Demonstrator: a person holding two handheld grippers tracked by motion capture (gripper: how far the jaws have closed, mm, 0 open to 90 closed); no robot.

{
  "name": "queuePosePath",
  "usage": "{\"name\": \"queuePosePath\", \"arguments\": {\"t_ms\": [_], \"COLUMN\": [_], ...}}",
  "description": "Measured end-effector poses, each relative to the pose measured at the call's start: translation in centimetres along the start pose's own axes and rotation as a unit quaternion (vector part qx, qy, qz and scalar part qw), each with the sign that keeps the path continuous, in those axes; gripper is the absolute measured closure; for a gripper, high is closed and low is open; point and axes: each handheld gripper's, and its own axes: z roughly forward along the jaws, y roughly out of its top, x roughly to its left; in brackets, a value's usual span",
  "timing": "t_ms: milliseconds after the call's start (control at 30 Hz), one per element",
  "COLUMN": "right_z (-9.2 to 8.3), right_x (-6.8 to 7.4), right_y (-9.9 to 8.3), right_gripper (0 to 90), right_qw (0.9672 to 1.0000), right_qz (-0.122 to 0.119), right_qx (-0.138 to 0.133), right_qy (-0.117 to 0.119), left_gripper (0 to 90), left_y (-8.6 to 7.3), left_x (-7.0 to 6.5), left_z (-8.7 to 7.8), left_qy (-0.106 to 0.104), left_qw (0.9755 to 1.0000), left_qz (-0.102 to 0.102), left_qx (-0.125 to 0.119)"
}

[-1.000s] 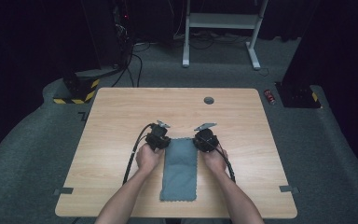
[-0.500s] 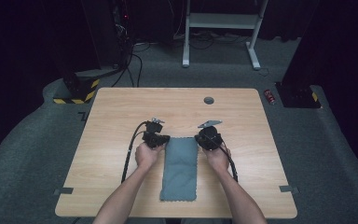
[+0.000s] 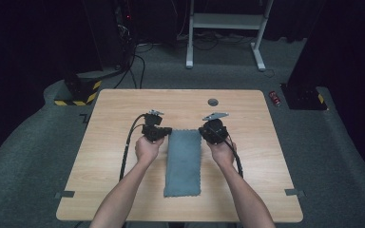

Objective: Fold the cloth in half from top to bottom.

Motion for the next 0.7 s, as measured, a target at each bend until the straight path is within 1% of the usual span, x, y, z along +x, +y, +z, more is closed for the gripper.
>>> {"name": "queuePosePath", "arguments": {"t_ms": [33, 133, 200, 300, 333, 400, 433, 567, 700], "right_z": [-0.2, -0.7, -1.0, -1.3, -1.5, -1.7, -1.8, -2.1, -2.5], "right_x": [-0.1, -0.1, 0.1, 0.4, 0.5, 0.7, 0.8, 1.3, 1.8], "right_y": [0.2, 0.8, 1.0, 0.8, 0.6, 0.2, 0.0, -1.0, -1.9], "right_gripper": [89.9, 89.9, 89.9, 89.9, 89.9, 89.9, 89.9, 89.9, 89.9], "right_qw": [1.0, 0.9999, 0.9999, 0.9997, 0.9997, 0.9996, 0.9995, 0.9991, 0.9987], "right_qz": [0.001, -0.002, -0.007, -0.016, -0.013, -0.017, -0.018, -0.025, -0.029], "right_qx": [-0.001, -0.011, -0.015, -0.019, -0.02, -0.022, -0.023, -0.027, -0.027], "right_qy": [0.0, 0.0, 0.001, 0.003, 0.005, 0.009, 0.012, 0.021, 0.032], "left_gripper": [89.3, 89.3, 89.3, 89.3, 89.2, 89.2, 89.2, 89.2, 89.2], "left_y": [0.2, 0.6, 0.5, 0.1, 0.0, -0.3, -0.5, -1.4, -2.5], "left_x": [0.0, 0.0, -0.1, -0.3, -0.3, -0.4, -0.5, -0.8, -1.1], "left_z": [-0.3, -0.8, -1.1, -1.7, -1.9, -2.3, -2.5, -2.9, -3.2], "left_qy": [0.0, -0.002, -0.002, -0.008, -0.012, -0.016, -0.018, -0.019, -0.027], "left_qw": [1.0, 0.9999, 0.9999, 0.9996, 0.9995, 0.9992, 0.9991, 0.9987, 0.9985], "left_qz": [-0.001, 0.003, 0.007, 0.016, 0.019, 0.026, 0.026, 0.042, 0.045], "left_qx": [-0.008, -0.012, -0.013, -0.021, -0.023, -0.026, -0.026, -0.024, -0.019]}}
